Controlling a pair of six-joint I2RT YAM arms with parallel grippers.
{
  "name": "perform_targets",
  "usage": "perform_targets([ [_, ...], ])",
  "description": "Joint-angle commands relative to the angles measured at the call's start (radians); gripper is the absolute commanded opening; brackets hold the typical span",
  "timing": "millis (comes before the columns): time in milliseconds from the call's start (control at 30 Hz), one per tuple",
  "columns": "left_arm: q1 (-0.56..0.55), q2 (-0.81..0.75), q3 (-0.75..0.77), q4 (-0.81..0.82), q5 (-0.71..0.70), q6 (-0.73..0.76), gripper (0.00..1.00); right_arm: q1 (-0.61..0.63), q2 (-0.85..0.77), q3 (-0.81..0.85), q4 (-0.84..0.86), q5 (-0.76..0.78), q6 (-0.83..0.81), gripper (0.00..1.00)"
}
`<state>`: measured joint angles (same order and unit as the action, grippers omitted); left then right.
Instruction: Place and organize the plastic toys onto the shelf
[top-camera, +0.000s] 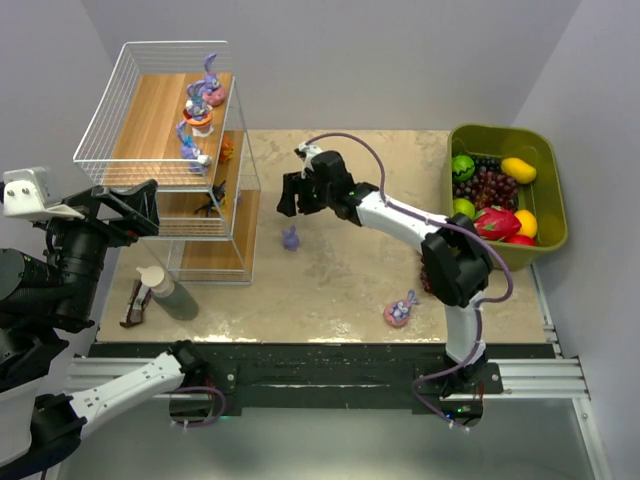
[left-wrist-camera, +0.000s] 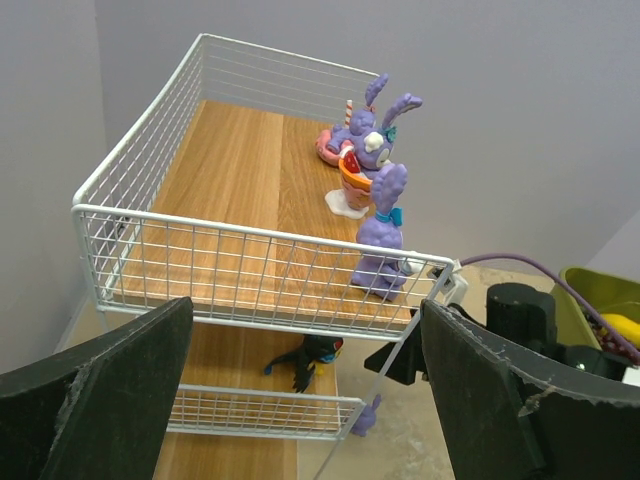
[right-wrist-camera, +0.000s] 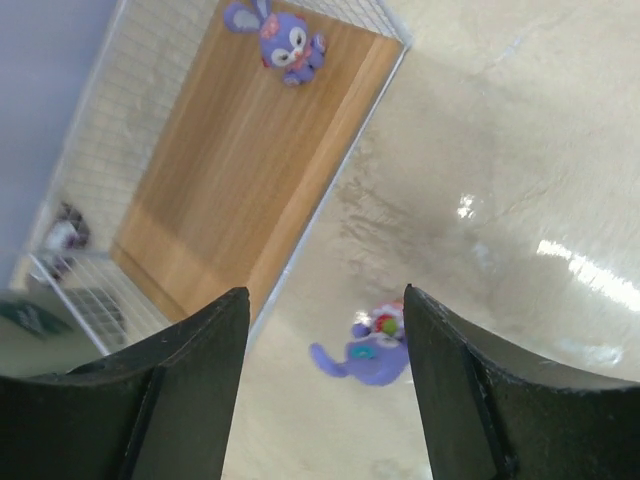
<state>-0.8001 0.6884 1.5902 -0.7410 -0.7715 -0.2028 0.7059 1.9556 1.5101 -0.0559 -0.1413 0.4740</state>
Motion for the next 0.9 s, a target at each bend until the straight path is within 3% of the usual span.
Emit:
perform_targets([
  [0, -0.004, 0.010, 0.011, 0.023, 0.009, -0.020, 1.00, -0.028, 0.097, 0.152, -0.250, -0.250, -0.317, 0.66],
  [133, -0.004, 0.010, 0.017, 0.019, 0.008, -0.021, 1.00, -0.028, 0.160, 0.246, -0.383, -0.281, -0.512, 0.63],
  [333, -0.004, 0.010, 0.016, 0.015, -0.003, -0.021, 0.99, -0.028, 0.118, 0.199, -0.358, -0.331, -0.577, 0.62],
  [600, -0.004, 0.010, 0.011, 0.014, -0.008, -0.021, 0.99, -0.026, 0.068, 0.137, -0.243, -0.300, -0.511, 0.61],
  [867, -0.002, 0.008, 0.010, 0.014, -0.011, -0.023, 1.00, -0.028, 0.060, 0.148, -0.252, -0.313, -0.448, 0.61],
])
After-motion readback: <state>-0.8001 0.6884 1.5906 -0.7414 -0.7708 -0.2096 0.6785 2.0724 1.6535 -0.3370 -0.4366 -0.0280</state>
